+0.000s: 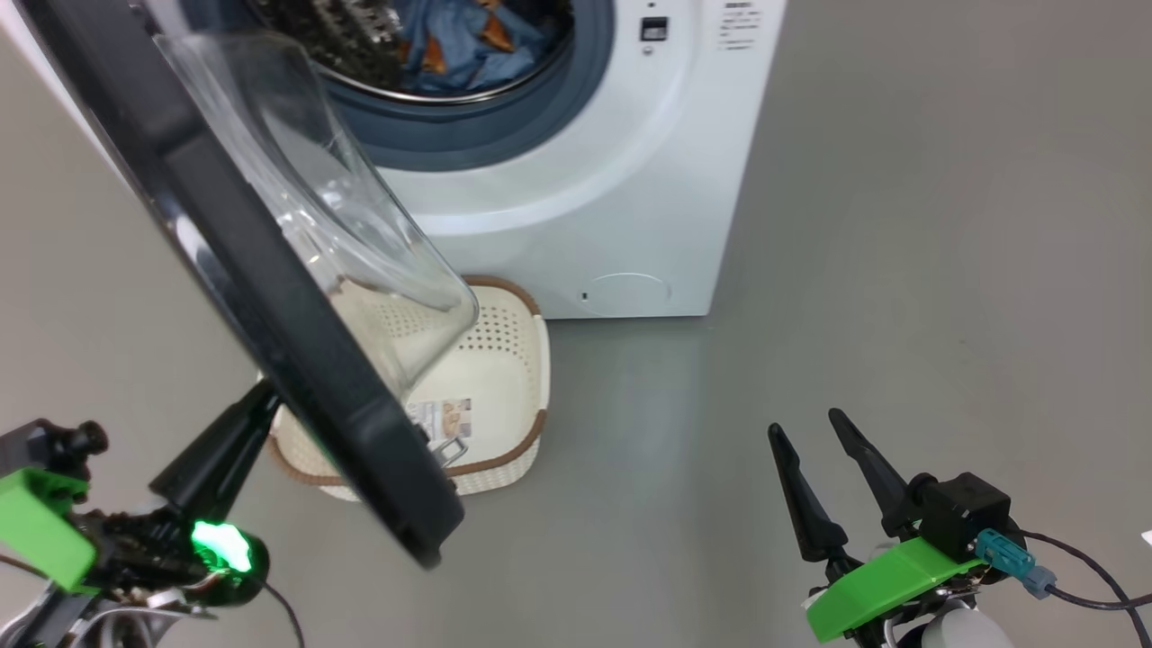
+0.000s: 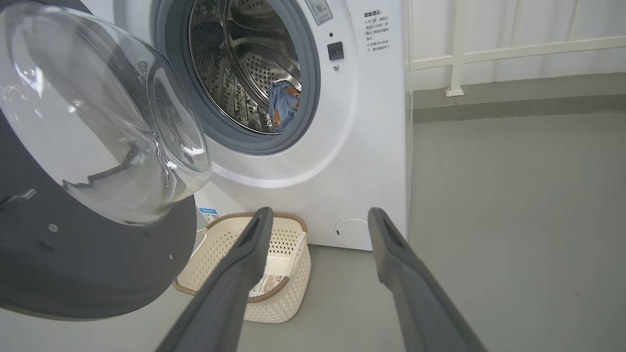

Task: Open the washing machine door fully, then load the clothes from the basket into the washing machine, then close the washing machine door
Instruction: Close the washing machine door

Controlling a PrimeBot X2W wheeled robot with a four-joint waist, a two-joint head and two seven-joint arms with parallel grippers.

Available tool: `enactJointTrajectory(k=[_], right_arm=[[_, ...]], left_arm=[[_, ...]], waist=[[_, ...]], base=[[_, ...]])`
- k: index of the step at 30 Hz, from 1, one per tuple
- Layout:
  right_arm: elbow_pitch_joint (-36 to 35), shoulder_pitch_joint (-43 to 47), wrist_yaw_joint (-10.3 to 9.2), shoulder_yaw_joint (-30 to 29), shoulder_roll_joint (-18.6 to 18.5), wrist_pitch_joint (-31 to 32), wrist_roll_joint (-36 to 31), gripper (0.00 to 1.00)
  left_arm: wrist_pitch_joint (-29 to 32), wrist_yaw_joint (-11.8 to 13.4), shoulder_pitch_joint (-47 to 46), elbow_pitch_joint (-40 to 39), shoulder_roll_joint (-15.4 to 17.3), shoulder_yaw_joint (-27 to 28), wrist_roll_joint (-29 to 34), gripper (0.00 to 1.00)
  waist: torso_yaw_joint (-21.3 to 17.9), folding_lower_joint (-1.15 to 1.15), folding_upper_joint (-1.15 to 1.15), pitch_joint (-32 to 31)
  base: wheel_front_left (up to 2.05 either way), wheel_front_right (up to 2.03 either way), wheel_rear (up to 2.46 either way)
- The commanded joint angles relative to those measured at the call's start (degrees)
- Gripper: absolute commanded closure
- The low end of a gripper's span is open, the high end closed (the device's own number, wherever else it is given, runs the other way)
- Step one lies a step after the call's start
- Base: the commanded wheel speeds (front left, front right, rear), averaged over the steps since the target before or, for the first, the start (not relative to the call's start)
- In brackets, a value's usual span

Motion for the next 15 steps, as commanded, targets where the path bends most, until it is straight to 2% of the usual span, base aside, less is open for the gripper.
enactJointTrajectory(k=[1,15], right_arm=[[-1.6,0.4,0.09,1.4,0.4,-0.7,0.5,0.00],[-3.0,0.8,0.09,1.2,0.4,-0.7,1.1,0.00]], left_arm=[[0.0,-0.8,-2.1,-1.3,0.6,0.7,-0.5,1.00],[-11.3,-4.0,-8.4,6.8,0.0,-4.8,0.5,1.00]], waist=[[-1.7,0.00,0.00,-0.1],[-6.9,0.00,0.00,0.0]], base=[[0.00,0.00,0.00],[0.00,0.00,0.00]])
